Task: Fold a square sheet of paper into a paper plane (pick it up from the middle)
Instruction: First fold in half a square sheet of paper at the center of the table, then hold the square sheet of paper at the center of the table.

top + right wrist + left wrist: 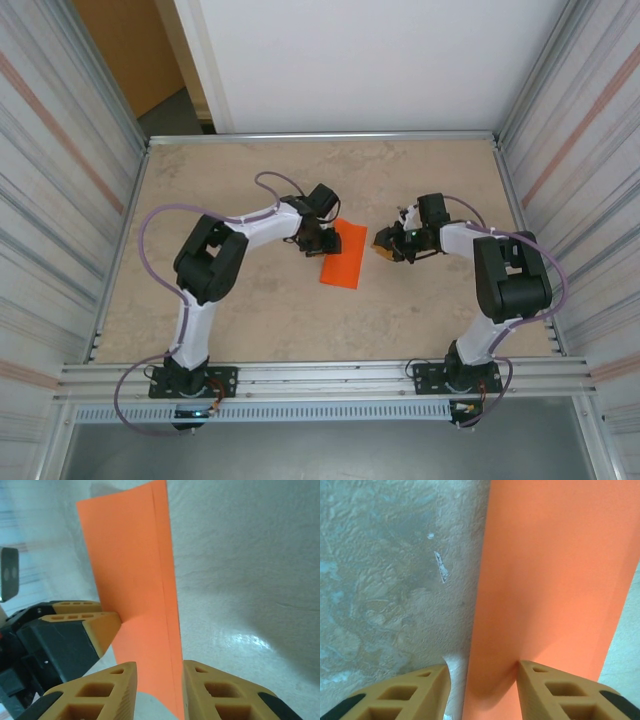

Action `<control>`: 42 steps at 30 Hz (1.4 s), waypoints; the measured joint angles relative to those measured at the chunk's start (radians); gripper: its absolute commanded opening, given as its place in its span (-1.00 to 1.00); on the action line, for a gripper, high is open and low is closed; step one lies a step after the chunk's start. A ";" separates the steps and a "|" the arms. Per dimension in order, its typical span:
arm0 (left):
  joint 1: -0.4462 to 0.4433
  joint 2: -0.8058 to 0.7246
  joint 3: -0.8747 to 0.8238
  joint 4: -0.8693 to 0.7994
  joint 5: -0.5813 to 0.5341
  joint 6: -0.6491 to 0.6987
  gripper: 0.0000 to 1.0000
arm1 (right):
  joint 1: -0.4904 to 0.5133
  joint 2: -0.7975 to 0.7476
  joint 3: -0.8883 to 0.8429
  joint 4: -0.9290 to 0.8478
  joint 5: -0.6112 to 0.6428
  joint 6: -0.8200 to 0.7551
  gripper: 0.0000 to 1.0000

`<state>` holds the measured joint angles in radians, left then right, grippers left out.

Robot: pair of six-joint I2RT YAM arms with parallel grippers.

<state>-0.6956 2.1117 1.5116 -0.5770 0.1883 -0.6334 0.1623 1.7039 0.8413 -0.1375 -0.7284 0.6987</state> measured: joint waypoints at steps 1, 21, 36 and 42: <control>-0.004 0.005 0.009 -0.009 -0.008 -0.002 -0.12 | 0.000 0.001 -0.002 -0.005 0.000 -0.001 -0.44; -0.061 0.088 0.125 -0.134 -0.138 -0.039 0.00 | 0.000 0.010 -0.002 -0.026 0.029 -0.051 -0.45; -0.068 0.120 0.177 -0.189 -0.156 -0.006 0.01 | 0.000 0.004 -0.002 -0.045 0.033 -0.056 -0.45; -0.069 0.122 0.180 -0.193 -0.156 0.004 0.01 | 0.000 -0.003 -0.002 -0.045 0.032 -0.056 -0.46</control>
<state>-0.7643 2.2337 1.6913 -0.7700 0.0322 -0.6292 0.1623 1.7004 0.8394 -0.1822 -0.6960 0.6422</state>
